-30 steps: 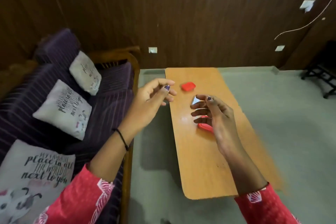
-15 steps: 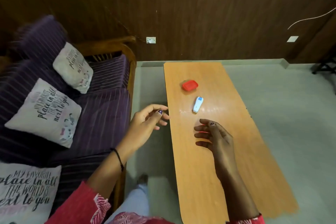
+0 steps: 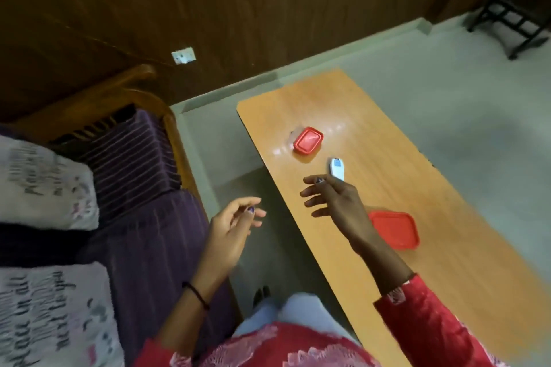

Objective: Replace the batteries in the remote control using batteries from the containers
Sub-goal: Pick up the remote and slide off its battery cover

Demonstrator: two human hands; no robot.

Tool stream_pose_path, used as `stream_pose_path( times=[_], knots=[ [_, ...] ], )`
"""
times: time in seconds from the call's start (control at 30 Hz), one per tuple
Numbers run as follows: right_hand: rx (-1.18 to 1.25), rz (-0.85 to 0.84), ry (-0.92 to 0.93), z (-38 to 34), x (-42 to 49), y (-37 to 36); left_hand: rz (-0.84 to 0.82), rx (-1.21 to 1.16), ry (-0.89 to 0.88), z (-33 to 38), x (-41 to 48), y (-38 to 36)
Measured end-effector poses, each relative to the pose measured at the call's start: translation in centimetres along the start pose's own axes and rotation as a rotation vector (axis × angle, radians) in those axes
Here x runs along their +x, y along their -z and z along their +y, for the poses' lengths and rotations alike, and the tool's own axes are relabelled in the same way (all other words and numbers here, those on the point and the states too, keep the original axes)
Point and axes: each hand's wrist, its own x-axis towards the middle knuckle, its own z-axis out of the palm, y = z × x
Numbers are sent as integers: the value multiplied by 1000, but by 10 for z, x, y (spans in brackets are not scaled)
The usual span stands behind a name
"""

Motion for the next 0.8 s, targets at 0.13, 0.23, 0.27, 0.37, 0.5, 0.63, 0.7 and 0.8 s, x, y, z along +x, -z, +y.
stream_pose_path(
  times=[0.13, 0.23, 0.27, 0.37, 0.5, 0.63, 0.7, 0.8],
  knots=[
    [-22, 90, -38, -5, 43, -1, -141, 22, 23, 7, 72, 9],
    [62, 204, -108, -1, 73, 0, -268, 72, 12, 16, 128, 5],
    [99, 238, -136, 3, 85, 1, -308, 88, 8, 18, 147, 2],
    [171, 327, -197, 10, 116, -1, -409, 123, 19, 25, 194, -6],
    [226, 466, -265, 12, 149, -1, -586, 194, 93, 32, 240, -19],
    [288, 584, -301, 7, 183, 4, -735, 259, 134, 37, 287, -41],
    [328, 657, -312, 10, 191, 5, -775, 288, 187, 33, 305, -54],
    [389, 757, -342, 24, 198, 5, -833, 332, 254, 17, 329, -72]
  ],
)
